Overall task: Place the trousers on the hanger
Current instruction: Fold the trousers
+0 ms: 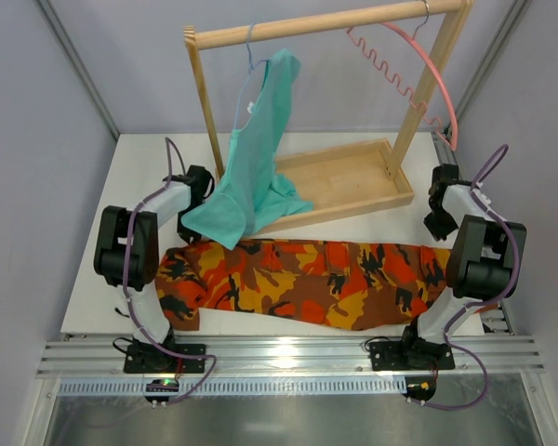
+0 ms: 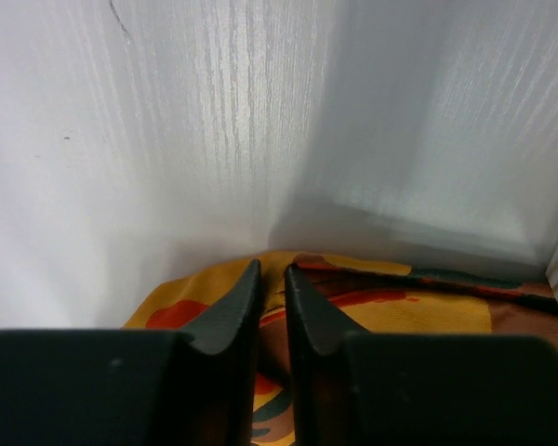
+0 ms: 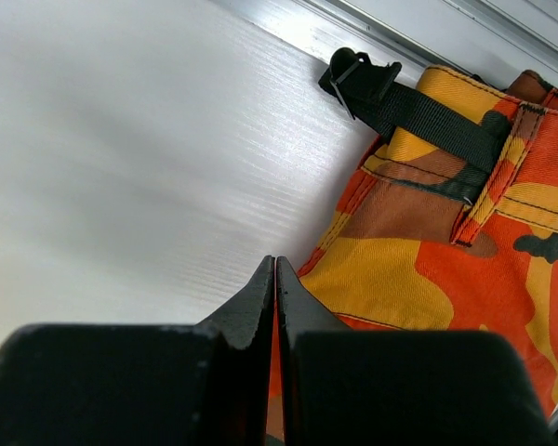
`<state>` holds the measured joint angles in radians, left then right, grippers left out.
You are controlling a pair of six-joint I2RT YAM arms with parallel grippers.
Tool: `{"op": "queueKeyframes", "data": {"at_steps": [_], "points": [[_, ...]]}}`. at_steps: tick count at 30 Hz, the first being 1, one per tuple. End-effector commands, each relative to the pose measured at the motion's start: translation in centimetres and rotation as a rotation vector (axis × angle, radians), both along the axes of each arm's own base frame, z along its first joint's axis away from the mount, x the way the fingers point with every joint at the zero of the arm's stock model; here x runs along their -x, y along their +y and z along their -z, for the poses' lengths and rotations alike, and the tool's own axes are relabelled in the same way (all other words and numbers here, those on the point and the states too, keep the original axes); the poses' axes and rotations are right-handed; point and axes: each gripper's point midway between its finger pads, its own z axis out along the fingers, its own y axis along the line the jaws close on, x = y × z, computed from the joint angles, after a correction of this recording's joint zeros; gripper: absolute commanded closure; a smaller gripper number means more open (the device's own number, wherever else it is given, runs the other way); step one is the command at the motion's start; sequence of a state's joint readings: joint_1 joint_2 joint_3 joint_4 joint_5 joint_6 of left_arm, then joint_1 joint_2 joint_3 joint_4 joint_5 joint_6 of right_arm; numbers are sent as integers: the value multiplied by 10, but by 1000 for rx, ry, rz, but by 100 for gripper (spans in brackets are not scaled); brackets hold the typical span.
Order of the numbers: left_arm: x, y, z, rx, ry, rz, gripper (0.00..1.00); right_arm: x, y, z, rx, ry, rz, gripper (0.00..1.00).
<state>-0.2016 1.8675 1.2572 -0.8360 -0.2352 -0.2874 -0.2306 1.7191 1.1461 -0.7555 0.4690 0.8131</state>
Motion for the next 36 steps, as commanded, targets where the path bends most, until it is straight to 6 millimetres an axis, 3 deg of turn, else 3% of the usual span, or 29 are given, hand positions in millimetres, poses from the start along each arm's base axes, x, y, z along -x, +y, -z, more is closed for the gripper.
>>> {"op": "queueKeyframes", "data": {"at_steps": [1,4,12,14,15,19,21,25,29,36], "points": [[-10,2,-12,-7,-30,4,89,-4,-6,-12,29,-35,-5,96],[-12,4,-15,-18,-37,7,100,-2,-9,-18,42,-32,24,96],[-9,10,-17,-48,-31,-12,100,-4,-13,-32,30,-3,45,96],[-7,8,-15,-42,-26,-15,100,-8,-8,-33,2,-15,15,83],[-7,6,-14,-29,-30,-12,100,-8,-5,-33,-10,-12,5,64],[-3,6,-11,-21,-29,-10,100,5,-3,-33,-10,15,-13,46],[-3,6,-10,-24,-25,-9,99,16,-2,-33,-2,22,-32,44],[-3,9,-9,-40,-14,-10,100,17,9,-29,-36,-32,-154,44],[-3,6,-5,-31,-7,-23,100,19,23,-15,-77,-72,-283,43],[-4,10,-6,-54,9,-25,100,31,26,19,-106,-5,-277,44]]}}
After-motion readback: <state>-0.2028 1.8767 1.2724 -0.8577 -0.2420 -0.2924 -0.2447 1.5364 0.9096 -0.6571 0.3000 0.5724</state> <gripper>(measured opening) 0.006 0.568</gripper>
